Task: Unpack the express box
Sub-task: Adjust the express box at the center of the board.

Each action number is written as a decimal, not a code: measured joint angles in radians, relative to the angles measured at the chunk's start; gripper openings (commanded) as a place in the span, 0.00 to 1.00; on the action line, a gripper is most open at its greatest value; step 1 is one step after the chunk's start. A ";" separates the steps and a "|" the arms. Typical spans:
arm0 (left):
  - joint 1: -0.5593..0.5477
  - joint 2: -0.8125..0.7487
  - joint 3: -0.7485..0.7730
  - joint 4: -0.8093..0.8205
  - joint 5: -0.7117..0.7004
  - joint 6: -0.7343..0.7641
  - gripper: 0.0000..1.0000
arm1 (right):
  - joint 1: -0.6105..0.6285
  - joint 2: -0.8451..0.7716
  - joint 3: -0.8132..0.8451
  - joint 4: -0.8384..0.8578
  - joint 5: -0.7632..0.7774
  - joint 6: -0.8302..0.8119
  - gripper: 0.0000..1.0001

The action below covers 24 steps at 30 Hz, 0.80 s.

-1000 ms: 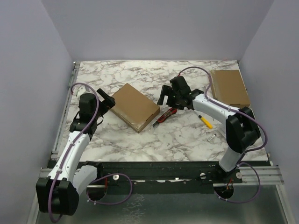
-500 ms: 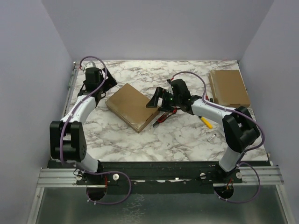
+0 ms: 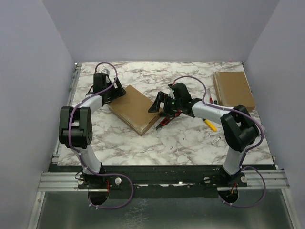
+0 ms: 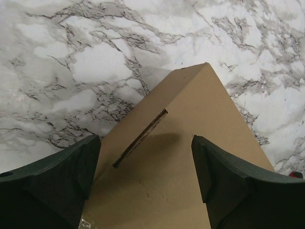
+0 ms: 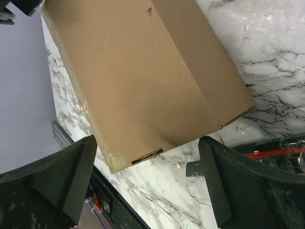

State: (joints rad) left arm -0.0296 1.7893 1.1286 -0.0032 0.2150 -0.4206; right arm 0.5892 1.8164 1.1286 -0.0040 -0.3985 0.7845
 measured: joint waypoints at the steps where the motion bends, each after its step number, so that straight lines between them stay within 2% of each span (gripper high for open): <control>1: -0.004 0.005 -0.006 0.006 0.010 -0.002 0.84 | 0.000 0.006 0.005 -0.003 0.000 0.000 0.98; 6: -0.005 0.006 -0.037 0.056 0.023 -0.031 0.84 | 0.000 0.033 0.062 -0.066 0.019 -0.011 0.99; 15: -0.032 -0.062 -0.144 0.109 0.050 -0.120 0.87 | -0.047 0.048 0.184 -0.231 0.153 -0.145 1.00; 20: -0.043 -0.140 -0.181 0.043 0.060 -0.091 0.91 | -0.069 0.044 0.228 -0.354 0.334 -0.208 1.00; 24: -0.044 -0.220 -0.182 0.011 0.052 -0.024 0.91 | -0.085 0.037 0.228 -0.481 0.488 -0.147 0.96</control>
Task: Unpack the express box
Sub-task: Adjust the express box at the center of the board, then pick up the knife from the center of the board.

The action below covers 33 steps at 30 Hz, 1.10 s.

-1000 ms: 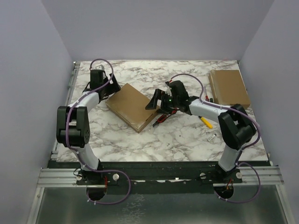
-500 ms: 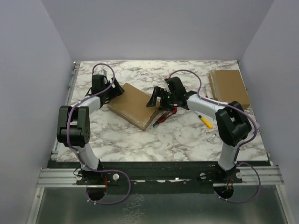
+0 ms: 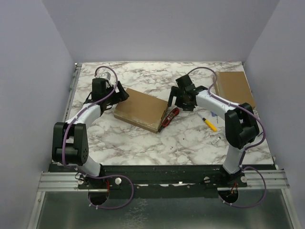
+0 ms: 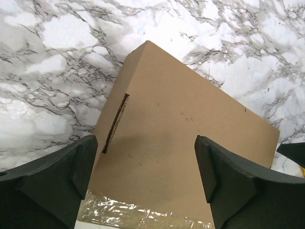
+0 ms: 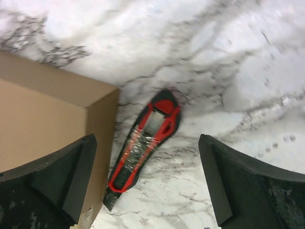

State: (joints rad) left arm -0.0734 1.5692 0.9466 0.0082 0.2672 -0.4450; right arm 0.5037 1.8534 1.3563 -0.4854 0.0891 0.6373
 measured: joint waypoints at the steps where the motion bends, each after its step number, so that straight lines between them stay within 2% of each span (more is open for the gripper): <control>1: 0.000 -0.008 0.001 -0.003 -0.001 0.010 0.91 | -0.003 0.000 -0.003 -0.022 0.016 0.032 0.93; 4: 0.000 -0.035 0.002 -0.013 -0.006 0.039 0.91 | -0.010 -0.003 -0.039 -0.036 0.025 0.146 0.88; 8: 0.000 -0.040 0.002 -0.020 -0.003 0.050 0.90 | -0.010 0.003 -0.076 -0.053 0.021 0.298 0.87; 18: -0.001 -0.040 0.002 -0.040 0.043 0.050 0.89 | -0.003 0.126 0.054 -0.146 0.023 0.548 0.82; 27: -0.001 -0.042 0.002 -0.040 0.067 0.047 0.86 | -0.002 0.155 0.080 -0.210 0.041 0.672 0.59; 33: -0.008 -0.060 0.002 -0.038 0.084 0.043 0.85 | -0.002 0.134 0.044 -0.217 0.058 0.698 0.38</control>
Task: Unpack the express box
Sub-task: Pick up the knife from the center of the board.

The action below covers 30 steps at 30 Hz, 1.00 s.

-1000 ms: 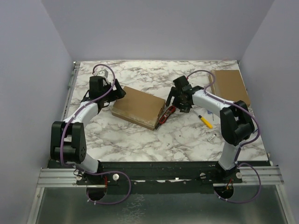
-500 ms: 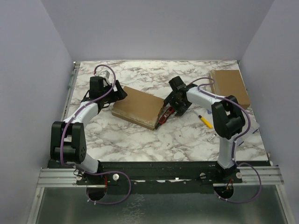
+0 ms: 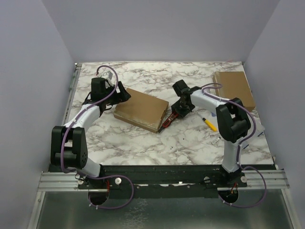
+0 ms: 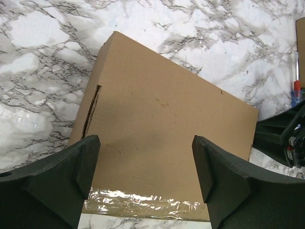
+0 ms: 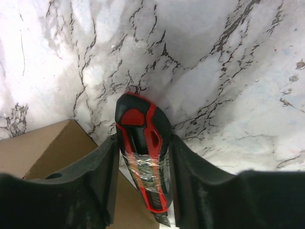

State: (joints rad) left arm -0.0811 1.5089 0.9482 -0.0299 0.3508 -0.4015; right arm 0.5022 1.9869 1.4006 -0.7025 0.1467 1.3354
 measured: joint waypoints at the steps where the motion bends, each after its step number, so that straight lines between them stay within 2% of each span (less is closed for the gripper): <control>1: -0.001 -0.002 0.000 0.002 0.004 -0.001 0.85 | 0.000 -0.001 -0.002 -0.002 0.002 0.001 0.32; 4: -0.009 -0.007 0.000 0.003 0.005 0.000 0.84 | 0.000 -0.013 -0.014 -0.006 0.010 0.004 0.13; 5: -0.014 -0.010 0.000 0.003 0.005 0.002 0.80 | 0.001 -0.023 -0.027 -0.005 0.014 0.004 0.03; 6: -0.020 -0.013 0.000 0.003 0.006 0.003 0.78 | 0.001 -0.037 -0.044 0.000 0.018 0.003 0.01; 10: -0.044 -0.016 0.000 0.021 0.071 0.006 0.77 | 0.000 -0.162 -0.133 0.034 0.041 -0.047 0.00; 14: -0.093 -0.013 0.000 0.068 0.175 0.002 0.78 | -0.004 -0.316 -0.306 0.109 0.058 -0.204 0.00; 17: -0.171 -0.013 -0.001 0.108 0.238 0.000 0.80 | -0.005 -0.465 -0.426 0.166 0.069 -0.321 0.00; 21: -0.293 -0.024 -0.011 0.159 0.294 0.016 0.83 | -0.005 -0.620 -0.474 0.260 0.068 -0.439 0.00; 30: -0.416 -0.071 -0.086 0.331 0.336 -0.044 0.87 | -0.006 -0.663 -0.473 0.449 -0.060 -0.550 0.00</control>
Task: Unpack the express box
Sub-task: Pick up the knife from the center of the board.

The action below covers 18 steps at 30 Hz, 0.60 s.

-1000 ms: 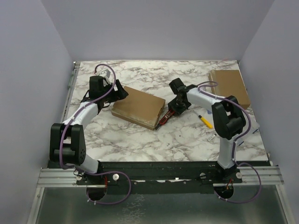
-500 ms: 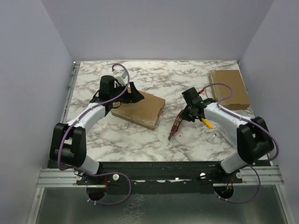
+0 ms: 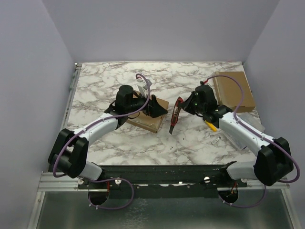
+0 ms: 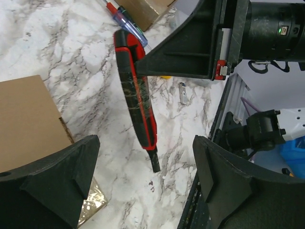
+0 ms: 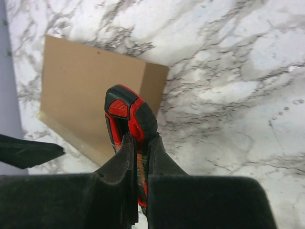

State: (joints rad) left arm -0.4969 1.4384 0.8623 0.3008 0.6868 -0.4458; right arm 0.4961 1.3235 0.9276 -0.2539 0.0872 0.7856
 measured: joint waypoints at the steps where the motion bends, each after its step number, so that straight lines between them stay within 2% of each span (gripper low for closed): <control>1: -0.008 0.001 -0.004 0.011 0.002 -0.007 0.87 | 0.000 0.000 0.001 0.016 -0.020 0.000 0.00; 5: -0.033 0.010 -0.008 0.042 0.003 -0.033 0.84 | 0.000 -0.007 0.002 0.071 -0.092 0.014 0.00; 8: -0.047 0.023 -0.010 0.058 0.003 -0.041 0.74 | 0.000 -0.019 0.003 0.103 -0.137 0.038 0.00; 12: -0.060 0.058 -0.010 0.066 0.009 -0.057 0.67 | 0.000 -0.039 0.003 0.140 -0.176 0.071 0.00; 15: -0.062 0.082 -0.010 0.064 0.012 -0.072 0.53 | 0.000 -0.047 0.004 0.160 -0.195 0.089 0.00; 18: -0.062 0.086 -0.010 0.064 0.020 -0.079 0.32 | 0.000 -0.052 0.004 0.177 -0.212 0.105 0.02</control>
State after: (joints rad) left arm -0.5591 1.5246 0.8524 0.3653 0.7067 -0.5247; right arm 0.4961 1.2716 0.9318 -0.0765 -0.1249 0.8909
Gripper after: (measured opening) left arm 0.511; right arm 0.062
